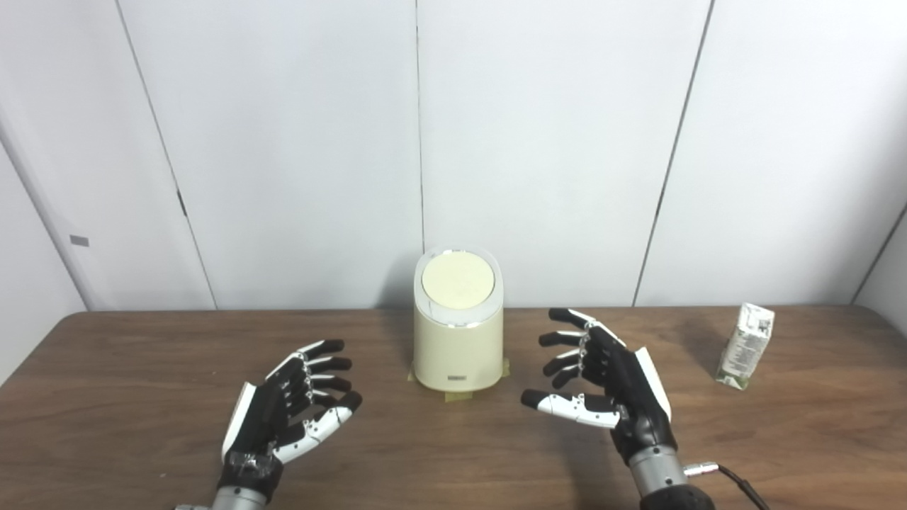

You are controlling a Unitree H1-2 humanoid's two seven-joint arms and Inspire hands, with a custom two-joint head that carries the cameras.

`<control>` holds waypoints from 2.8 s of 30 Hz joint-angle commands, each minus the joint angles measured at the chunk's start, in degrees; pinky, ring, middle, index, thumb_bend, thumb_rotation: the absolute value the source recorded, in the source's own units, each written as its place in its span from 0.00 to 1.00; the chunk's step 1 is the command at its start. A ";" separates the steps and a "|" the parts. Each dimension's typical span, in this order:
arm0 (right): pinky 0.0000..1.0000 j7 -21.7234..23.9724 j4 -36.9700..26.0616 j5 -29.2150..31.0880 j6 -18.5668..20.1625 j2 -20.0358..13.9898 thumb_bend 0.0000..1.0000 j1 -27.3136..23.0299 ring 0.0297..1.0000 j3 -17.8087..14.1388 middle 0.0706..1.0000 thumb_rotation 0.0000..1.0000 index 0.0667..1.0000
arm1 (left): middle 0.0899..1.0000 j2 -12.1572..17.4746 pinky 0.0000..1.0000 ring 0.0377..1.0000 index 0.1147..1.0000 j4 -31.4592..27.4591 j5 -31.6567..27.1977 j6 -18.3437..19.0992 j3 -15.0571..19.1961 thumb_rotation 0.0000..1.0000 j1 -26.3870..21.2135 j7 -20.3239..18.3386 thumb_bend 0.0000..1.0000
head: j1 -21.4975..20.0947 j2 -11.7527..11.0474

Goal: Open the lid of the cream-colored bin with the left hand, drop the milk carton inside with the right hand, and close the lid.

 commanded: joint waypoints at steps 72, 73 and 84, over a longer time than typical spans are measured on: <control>0.35 -2.72 -0.81 0.91 -2.71 3.02 0.67 -3.89 0.43 -0.75 0.60 0.01 0.71 | 1.00 1.52 1.00 1.00 1.00 18.91 33.32 19.34 -15.63 0.28 -38.42 9.24 1.00 | -2.27 -0.36; 0.35 -2.73 -0.76 0.84 -2.65 3.02 0.67 -3.91 0.43 -0.75 0.60 0.01 0.71 | 1.00 1.58 1.00 1.00 1.00 18.84 33.44 19.38 -15.83 0.28 -38.29 9.18 1.00 | -2.27 -0.36; 0.35 -2.69 -1.59 0.55 -2.10 3.16 0.67 -3.72 0.43 -0.67 0.60 0.00 0.70 | 1.00 2.27 1.00 1.00 1.00 21.37 40.89 19.42 -20.97 0.30 -38.52 12.87 0.99 | -2.67 0.23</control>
